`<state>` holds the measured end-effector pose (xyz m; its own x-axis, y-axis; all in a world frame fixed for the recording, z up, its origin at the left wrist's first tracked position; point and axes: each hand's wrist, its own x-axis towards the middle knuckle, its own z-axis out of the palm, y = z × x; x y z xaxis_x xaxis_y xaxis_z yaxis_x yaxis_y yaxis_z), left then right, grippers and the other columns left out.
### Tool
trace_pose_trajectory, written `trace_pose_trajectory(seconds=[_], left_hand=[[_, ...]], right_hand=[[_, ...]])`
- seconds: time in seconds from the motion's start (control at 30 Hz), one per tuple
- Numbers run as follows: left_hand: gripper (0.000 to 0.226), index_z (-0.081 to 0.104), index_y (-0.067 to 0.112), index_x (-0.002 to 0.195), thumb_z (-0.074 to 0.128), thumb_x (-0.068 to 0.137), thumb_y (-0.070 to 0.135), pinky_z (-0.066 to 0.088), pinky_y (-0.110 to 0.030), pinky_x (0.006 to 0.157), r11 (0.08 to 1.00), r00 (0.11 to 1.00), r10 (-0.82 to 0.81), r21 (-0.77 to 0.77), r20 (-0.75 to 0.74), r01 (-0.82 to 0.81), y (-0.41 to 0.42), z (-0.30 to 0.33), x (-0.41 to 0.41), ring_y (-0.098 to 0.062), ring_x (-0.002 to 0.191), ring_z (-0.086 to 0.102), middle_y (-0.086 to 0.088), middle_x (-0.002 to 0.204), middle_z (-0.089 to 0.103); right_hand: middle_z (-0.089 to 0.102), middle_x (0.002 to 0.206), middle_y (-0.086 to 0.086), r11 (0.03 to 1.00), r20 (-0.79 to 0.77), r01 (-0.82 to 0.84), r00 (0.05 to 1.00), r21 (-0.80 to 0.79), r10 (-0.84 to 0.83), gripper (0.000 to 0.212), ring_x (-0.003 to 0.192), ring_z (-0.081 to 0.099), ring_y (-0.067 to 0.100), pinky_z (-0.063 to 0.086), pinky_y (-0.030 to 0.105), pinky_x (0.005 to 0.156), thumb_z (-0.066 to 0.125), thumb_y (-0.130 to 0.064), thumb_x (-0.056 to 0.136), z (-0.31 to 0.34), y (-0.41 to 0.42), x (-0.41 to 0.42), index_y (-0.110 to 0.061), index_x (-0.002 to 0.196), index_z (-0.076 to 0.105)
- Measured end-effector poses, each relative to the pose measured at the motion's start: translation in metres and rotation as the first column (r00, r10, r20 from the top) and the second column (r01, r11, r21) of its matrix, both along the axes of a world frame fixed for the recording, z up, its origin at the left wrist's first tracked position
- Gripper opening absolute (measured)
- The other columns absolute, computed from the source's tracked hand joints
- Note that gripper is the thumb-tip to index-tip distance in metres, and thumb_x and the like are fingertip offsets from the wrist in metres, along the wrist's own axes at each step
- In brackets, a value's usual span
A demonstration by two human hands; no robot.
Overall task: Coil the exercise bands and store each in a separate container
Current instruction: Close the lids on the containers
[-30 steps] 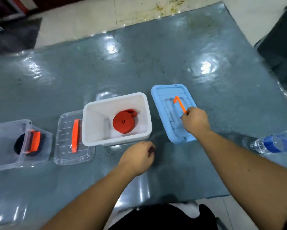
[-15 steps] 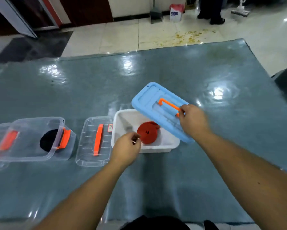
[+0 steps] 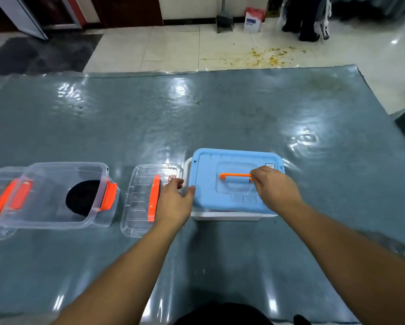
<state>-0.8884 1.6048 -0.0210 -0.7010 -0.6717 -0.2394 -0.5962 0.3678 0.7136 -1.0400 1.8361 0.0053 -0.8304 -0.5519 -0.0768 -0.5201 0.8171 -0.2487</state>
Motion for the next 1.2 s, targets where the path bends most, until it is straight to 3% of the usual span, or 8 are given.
trace_pose_trajectory(seconds=[0.1,0.2,0.47,0.6,0.73,0.87,1.07,1.2], left_hand=[[0.046,0.062,0.015,0.135,0.069,0.095,0.036,0.042,-0.024,0.088,0.999,0.999,-0.032,-0.022,0.027,0.033,-0.003,-0.004,0.001,-0.019,0.111,0.066,-0.001,0.131,0.067],[0.038,0.065,0.017,0.128,0.068,0.093,0.031,0.048,-0.028,0.081,0.999,0.999,-0.023,-0.032,0.042,0.024,-0.002,-0.003,0.004,-0.018,0.097,0.070,0.002,0.123,0.070],[0.038,0.064,0.018,0.125,0.069,0.087,0.022,0.049,-0.029,0.080,1.000,0.999,-0.005,-0.012,0.042,0.005,-0.001,-0.004,0.010,-0.018,0.092,0.069,0.003,0.118,0.071],[0.040,0.063,0.019,0.130,0.070,0.091,0.020,0.054,-0.030,0.083,1.000,0.999,-0.022,-0.003,0.040,0.022,-0.002,-0.008,0.016,-0.015,0.089,0.071,0.005,0.122,0.071],[0.041,0.065,0.019,0.133,0.071,0.092,0.023,0.054,-0.029,0.084,1.000,0.999,-0.019,0.015,0.037,0.018,-0.003,-0.010,0.019,-0.010,0.087,0.071,0.007,0.122,0.072],[0.042,0.065,0.019,0.134,0.071,0.093,0.023,0.049,-0.024,0.077,0.999,0.999,-0.001,0.043,0.045,0.000,-0.004,-0.008,0.017,-0.008,0.085,0.070,0.009,0.123,0.072],[0.038,0.067,0.019,0.131,0.070,0.093,0.021,0.046,-0.022,0.077,0.999,0.999,-0.019,0.051,0.028,0.017,-0.002,-0.008,0.017,-0.010,0.086,0.069,0.013,0.114,0.070],[0.038,0.067,0.016,0.131,0.072,0.093,0.020,0.044,-0.022,0.083,0.998,0.999,-0.045,0.055,0.030,0.043,-0.004,-0.006,0.019,-0.013,0.092,0.066,0.002,0.122,0.073]], right_hand=[[0.068,0.126,-0.007,0.999,0.015,-0.037,0.999,0.026,0.036,0.023,0.107,0.066,0.028,0.055,0.038,0.075,0.048,-0.030,0.107,0.001,-0.004,0.001,-0.025,0.116,0.068],[0.067,0.124,-0.008,0.999,0.021,-0.031,0.999,0.015,0.031,0.023,0.109,0.064,0.026,0.056,0.039,0.076,0.046,-0.031,0.108,-0.001,-0.008,0.003,-0.027,0.118,0.067],[0.071,0.115,0.003,0.992,0.078,0.079,0.994,-0.102,-0.071,0.025,0.117,0.057,0.031,0.045,0.039,0.076,0.047,-0.024,0.108,-0.014,-0.028,-0.002,-0.020,0.129,0.061],[0.067,0.104,0.005,0.969,0.058,0.132,0.991,-0.208,-0.123,0.010,0.104,0.058,0.034,0.045,0.039,0.070,0.054,-0.019,0.104,-0.025,-0.034,0.001,-0.017,0.112,0.060],[0.067,0.118,0.005,0.975,0.040,0.126,0.992,-0.182,-0.121,0.020,0.111,0.056,0.035,0.053,0.047,0.088,0.059,-0.016,0.102,-0.035,-0.034,0.003,-0.012,0.115,0.074],[0.068,0.124,0.004,0.990,0.007,0.082,0.997,-0.115,-0.082,0.027,0.117,0.052,0.034,0.051,0.048,0.097,0.060,-0.018,0.102,-0.042,-0.029,0.010,-0.011,0.123,0.074],[0.061,0.137,-0.002,0.990,0.065,0.131,0.990,-0.050,-0.128,0.036,0.130,0.042,0.028,0.044,0.044,0.105,0.047,-0.029,0.107,-0.037,-0.034,0.015,-0.017,0.135,0.066],[0.049,0.153,-0.004,0.988,0.122,0.151,0.981,0.020,-0.152,0.046,0.143,0.033,0.027,0.037,0.045,0.117,0.041,-0.034,0.108,-0.030,-0.037,0.026,-0.019,0.150,0.051]])
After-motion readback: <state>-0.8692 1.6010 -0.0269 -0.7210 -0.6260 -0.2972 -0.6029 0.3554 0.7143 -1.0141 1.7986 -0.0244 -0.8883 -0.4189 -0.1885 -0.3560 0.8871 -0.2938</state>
